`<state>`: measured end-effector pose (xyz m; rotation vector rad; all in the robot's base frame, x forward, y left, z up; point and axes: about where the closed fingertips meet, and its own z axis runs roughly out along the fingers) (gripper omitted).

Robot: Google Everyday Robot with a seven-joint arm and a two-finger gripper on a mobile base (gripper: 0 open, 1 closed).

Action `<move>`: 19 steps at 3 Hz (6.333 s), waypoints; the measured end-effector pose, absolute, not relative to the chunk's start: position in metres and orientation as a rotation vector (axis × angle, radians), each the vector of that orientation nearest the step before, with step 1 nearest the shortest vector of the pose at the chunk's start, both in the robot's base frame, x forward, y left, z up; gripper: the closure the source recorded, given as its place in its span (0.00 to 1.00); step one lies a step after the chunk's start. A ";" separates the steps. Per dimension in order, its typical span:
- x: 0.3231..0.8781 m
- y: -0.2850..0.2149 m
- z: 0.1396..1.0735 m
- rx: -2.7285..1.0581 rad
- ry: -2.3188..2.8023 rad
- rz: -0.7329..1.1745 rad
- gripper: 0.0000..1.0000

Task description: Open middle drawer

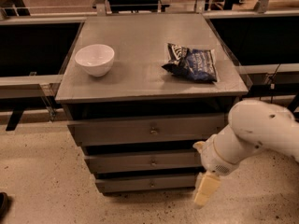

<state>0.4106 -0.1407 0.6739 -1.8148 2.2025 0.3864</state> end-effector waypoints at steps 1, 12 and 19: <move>0.411 -0.119 0.633 -1.764 2.096 0.422 0.00; 0.540 -0.068 0.455 -2.013 1.357 0.343 0.00; 0.578 -0.115 0.426 -2.246 1.475 -0.052 0.00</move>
Offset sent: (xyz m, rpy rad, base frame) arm 0.0284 0.0379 -0.0204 0.0262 -0.0920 0.1754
